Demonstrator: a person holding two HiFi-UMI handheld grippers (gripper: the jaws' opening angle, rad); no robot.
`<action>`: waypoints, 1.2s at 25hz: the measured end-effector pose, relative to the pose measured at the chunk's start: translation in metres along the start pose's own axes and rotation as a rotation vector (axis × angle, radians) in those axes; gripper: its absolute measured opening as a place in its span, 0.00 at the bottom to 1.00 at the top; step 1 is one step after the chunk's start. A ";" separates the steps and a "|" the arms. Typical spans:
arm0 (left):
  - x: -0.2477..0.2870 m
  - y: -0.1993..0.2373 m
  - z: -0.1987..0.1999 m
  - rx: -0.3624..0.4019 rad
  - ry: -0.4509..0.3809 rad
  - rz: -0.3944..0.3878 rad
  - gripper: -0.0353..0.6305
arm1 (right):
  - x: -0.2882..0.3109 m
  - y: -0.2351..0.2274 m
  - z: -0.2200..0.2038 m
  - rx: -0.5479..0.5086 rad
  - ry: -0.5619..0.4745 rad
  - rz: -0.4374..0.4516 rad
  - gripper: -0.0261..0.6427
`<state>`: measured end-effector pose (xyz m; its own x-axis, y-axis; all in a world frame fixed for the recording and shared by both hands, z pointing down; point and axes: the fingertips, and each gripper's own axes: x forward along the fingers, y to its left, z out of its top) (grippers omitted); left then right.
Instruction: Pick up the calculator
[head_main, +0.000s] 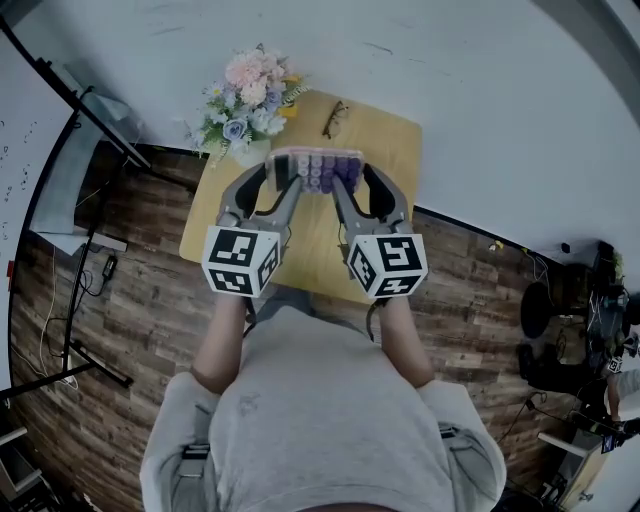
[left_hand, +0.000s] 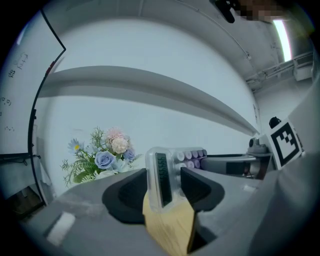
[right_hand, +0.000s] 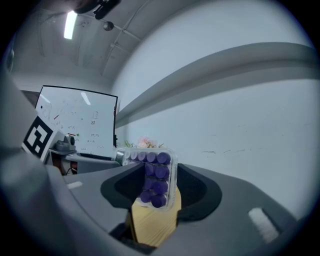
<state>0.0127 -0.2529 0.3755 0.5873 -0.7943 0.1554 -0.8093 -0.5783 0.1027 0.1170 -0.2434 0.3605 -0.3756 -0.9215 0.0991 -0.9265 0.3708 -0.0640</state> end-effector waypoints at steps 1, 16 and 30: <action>-0.002 -0.002 0.003 0.006 -0.008 -0.001 0.38 | -0.002 0.001 0.003 -0.005 -0.009 -0.002 0.34; -0.027 -0.022 0.044 0.089 -0.116 -0.021 0.38 | -0.035 0.013 0.044 -0.064 -0.132 -0.031 0.34; -0.057 -0.039 0.063 0.139 -0.202 -0.023 0.38 | -0.066 0.031 0.067 -0.130 -0.227 -0.052 0.34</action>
<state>0.0113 -0.1965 0.3002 0.6062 -0.7939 -0.0468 -0.7953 -0.6052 -0.0345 0.1144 -0.1785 0.2859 -0.3268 -0.9365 -0.1272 -0.9449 0.3208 0.0653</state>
